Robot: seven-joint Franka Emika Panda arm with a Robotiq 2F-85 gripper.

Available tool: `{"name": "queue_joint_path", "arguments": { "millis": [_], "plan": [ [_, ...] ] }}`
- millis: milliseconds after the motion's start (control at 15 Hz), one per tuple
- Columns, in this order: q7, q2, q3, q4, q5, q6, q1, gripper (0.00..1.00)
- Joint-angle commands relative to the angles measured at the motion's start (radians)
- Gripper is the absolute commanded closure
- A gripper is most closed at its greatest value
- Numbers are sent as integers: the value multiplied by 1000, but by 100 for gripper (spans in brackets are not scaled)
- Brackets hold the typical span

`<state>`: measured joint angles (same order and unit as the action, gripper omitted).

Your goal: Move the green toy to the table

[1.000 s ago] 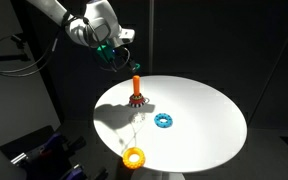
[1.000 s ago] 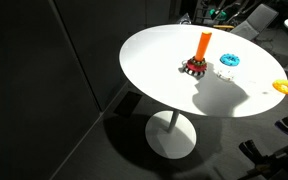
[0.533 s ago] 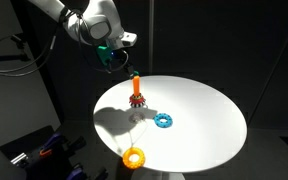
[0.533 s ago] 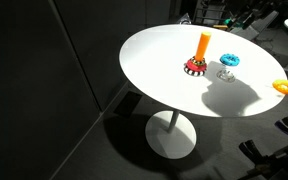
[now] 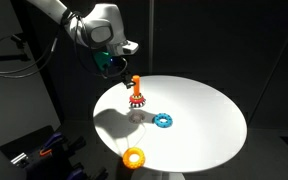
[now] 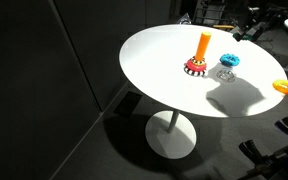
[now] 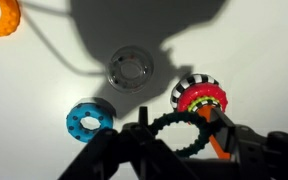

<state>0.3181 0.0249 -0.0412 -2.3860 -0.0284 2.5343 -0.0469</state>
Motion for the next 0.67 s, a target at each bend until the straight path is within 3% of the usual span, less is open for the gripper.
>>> {"name": "queue_joint_path", "arguments": {
  "millis": [0, 600],
  "plan": [
    [-21, -13, 15, -1, -20, -17, 21, 62],
    [-53, -133, 6, 4, -16, 64, 29, 62]
  ]
}}
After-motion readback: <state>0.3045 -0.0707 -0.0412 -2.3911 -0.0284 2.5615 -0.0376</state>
